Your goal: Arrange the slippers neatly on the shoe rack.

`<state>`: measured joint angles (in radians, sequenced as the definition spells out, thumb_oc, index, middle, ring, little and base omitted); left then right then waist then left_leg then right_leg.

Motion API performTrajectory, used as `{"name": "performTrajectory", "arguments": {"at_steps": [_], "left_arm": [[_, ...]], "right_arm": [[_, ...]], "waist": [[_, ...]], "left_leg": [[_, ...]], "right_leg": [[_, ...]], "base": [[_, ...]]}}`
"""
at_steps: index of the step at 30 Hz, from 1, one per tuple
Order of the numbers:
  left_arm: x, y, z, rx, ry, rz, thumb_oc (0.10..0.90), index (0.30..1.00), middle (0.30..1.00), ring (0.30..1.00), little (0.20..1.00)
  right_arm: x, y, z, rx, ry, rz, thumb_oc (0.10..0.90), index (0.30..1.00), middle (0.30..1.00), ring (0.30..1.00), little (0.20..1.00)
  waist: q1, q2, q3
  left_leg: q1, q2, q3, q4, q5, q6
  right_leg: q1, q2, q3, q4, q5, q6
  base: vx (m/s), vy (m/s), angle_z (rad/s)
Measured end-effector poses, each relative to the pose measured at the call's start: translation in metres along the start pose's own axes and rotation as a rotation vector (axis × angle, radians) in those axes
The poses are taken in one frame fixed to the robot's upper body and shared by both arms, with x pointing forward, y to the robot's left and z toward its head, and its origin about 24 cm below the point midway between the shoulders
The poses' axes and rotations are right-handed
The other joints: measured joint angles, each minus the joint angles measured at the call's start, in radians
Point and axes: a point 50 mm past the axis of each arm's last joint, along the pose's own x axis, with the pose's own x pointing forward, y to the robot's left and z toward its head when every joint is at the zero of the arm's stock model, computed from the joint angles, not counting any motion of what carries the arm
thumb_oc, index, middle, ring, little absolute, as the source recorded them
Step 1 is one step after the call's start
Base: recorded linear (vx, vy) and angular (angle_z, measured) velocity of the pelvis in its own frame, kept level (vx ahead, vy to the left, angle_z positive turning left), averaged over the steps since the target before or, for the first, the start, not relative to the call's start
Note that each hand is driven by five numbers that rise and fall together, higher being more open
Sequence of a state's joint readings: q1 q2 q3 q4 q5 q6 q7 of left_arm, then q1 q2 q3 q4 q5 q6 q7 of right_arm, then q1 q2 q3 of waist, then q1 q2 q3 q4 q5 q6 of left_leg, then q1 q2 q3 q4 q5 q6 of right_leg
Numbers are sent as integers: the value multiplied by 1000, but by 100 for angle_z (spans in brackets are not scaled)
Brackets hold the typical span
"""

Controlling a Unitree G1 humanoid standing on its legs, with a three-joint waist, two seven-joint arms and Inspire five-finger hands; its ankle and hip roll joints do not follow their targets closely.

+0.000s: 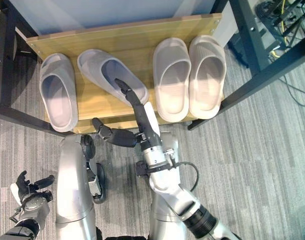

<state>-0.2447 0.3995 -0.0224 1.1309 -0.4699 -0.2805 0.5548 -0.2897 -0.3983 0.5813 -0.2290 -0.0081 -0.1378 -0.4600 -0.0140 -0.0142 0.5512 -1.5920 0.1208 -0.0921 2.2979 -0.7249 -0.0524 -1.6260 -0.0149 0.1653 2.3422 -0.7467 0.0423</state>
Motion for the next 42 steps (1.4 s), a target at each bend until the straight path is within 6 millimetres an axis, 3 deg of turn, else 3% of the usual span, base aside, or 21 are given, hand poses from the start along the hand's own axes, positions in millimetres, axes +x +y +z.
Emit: {"name": "performTrajectory", "arguments": {"at_steps": [10,19,27,32,35,42], "left_arm": [[0,0,-1,7,6,-1,800,900,900,900,900],[0,-1,-2,9,7,-23,800,900,900,900,900],[0,-2,-2,10,8,-39,800,900,900,900,900],[0,2,-6,19,23,-28,800,900,900,900,900],[0,3,-8,24,27,-27,800,900,900,900,900],[0,2,-7,24,22,-31,800,900,900,900,900]], "right_arm": [[3,4,1,102,20,33,800,900,900,900,900],[10,20,6,193,20,173,800,900,900,900,900],[15,22,11,197,-13,209,800,900,900,900,900],[16,-2,17,-10,-120,74,800,900,900,900,900],[12,-14,16,-33,-116,-22,800,900,900,900,900],[1,-12,3,-75,-57,-29,800,900,900,900,900]], "waist": [[-1,0,0],[1,0,0],[1,0,0],[1,1,1],[-1,1,1],[-2,1,1]], "left_leg": [[3,0,0,1,0,0],[6,1,0,3,-1,-2],[7,1,0,4,-1,-2],[7,1,0,7,-6,-13],[7,1,0,12,-8,-11],[7,1,-1,18,-9,-13]], "right_leg": [[1,3,0,2,0,0],[1,9,2,6,0,0],[1,9,2,10,0,0],[0,10,3,11,0,0],[-1,9,4,17,-4,3],[-3,10,5,24,-6,4]], "base": [[0,0,0],[0,0,0],[0,0,0],[0,0,0],[0,0,0],[0,0,0]]}}
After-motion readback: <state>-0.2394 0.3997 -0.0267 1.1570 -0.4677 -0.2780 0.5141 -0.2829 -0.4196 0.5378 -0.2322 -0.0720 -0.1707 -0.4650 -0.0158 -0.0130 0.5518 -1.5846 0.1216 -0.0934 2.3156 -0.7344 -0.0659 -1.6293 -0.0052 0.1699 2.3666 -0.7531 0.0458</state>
